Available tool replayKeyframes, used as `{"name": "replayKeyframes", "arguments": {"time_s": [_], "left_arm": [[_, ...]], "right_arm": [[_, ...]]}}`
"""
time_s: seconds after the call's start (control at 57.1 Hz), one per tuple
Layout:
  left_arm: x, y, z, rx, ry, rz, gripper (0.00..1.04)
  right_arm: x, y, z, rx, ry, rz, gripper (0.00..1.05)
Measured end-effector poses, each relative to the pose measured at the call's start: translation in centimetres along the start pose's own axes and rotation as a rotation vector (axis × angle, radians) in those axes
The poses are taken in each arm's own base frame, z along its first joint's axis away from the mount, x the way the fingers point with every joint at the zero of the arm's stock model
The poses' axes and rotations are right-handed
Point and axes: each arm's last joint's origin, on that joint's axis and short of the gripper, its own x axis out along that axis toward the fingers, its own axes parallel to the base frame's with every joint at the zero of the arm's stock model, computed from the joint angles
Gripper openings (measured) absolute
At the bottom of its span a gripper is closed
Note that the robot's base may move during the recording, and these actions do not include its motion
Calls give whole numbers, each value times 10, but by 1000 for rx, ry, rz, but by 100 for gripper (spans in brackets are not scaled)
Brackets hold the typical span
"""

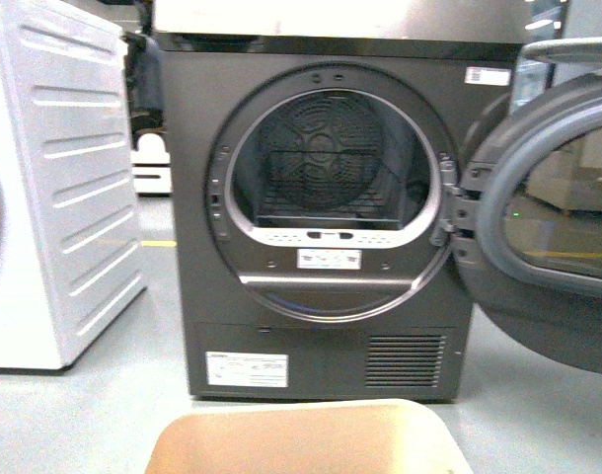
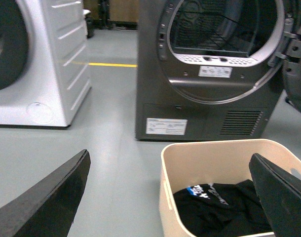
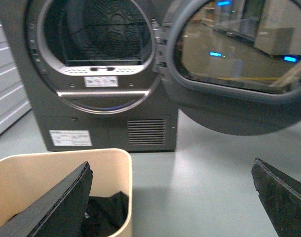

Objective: Move hamper under clothes hanger

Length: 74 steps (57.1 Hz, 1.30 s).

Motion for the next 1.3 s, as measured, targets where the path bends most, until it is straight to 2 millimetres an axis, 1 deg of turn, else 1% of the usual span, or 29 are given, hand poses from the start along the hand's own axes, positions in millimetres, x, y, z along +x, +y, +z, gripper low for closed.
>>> {"name": "replayKeyframes", "arguments": {"time_s": [0.386, 0.421, 0.438, 0.456, 0.491, 0.508, 0.561, 0.578, 0.648, 0.666, 0.701, 0.719, 0.736, 0.754, 0.806, 0.824, 0.859, 0.876, 0.911, 0.929, 0.964, 0.981, 1.016, 1.122, 1.192, 1.244, 1.297], "left_arm": [[0, 0, 0, -1, 0, 2, 98], [1, 2, -1, -39, 116, 71, 98], [3, 4, 0, -54, 222, 104, 98], [8, 7, 0, -62, 300, 140, 98], [21, 12, 4, -70, 357, 176, 98], [24, 13, 5, -70, 361, 178, 98], [45, 13, 15, -65, 361, 145, 98], [49, 13, 17, -63, 360, 138, 98], [85, 10, 27, -39, 356, 103, 98], [90, 10, 28, -36, 356, 101, 98], [110, 7, 29, -28, 368, 80, 98], [115, 6, 28, -25, 373, 71, 98], [129, 4, 26, -17, 393, 59, 98], [134, 3, 25, -14, 401, 57, 98], [162, -2, 15, 6, 461, 49, 98], [166, -4, 12, 9, 473, 45, 98], [182, -8, 3, 26, 516, 37, 98], [186, -9, 1, 30, 527, 37, 98], [199, -14, -9, 45, 565, 40, 98], [202, -16, -11, 49, 575, 40, 98], [214, -21, -20, 67, 608, 40, 98], [217, -22, -22, 72, 616, 40, 98], [227, -27, -29, 86, 639, 32, 98], [246, -38, -46, 110, 685, -1, 98], [255, -45, -58, 126, 710, -8, 98], [263, -52, -71, 136, 737, -18, 98], [268, -56, -80, 141, 754, -16, 98]], "right_arm": [[0, 0, 0, 0, 0, 0, 97], [0, 0, 0, 6, 8, -6, 97], [0, -1, -1, 30, 69, -47, 97], [1, -3, 1, 65, 156, -76, 97], [9, -7, 3, 127, 244, -110, 97], [11, -8, 3, 141, 255, -114, 97], [25, -12, 7, 179, 290, -116, 97], [28, -12, 7, 183, 293, -111, 97], [53, -12, 13, 193, 312, -59, 97], [57, -12, 14, 194, 315, -54, 97], [72, -11, 15, 194, 328, -35, 97], [76, -10, 15, 194, 333, -31, 97], [88, -10, 14, 194, 349, -23, 97], [92, -10, 14, 194, 354, -21, 97], [115, -8, 9, 194, 406, -3, 97], [120, -7, 8, 195, 416, 0, 97], [135, -5, 4, 194, 457, 7, 97], [139, -5, 2, 193, 467, 7, 97], [154, -2, -4, 187, 511, 12, 97], [157, -2, -5, 185, 522, 11, 97], [171, 1, -12, 171, 558, 5, 97], [174, 1, -13, 168, 566, 3, 97], [187, 3, -20, 154, 600, -2, 97], [216, 7, -35, 125, 667, -15, 97], [231, 7, -45, 105, 697, -28, 97], [243, 7, -55, 87, 727, -42, 97], [249, 6, -64, 75, 751, -49, 97]]}}
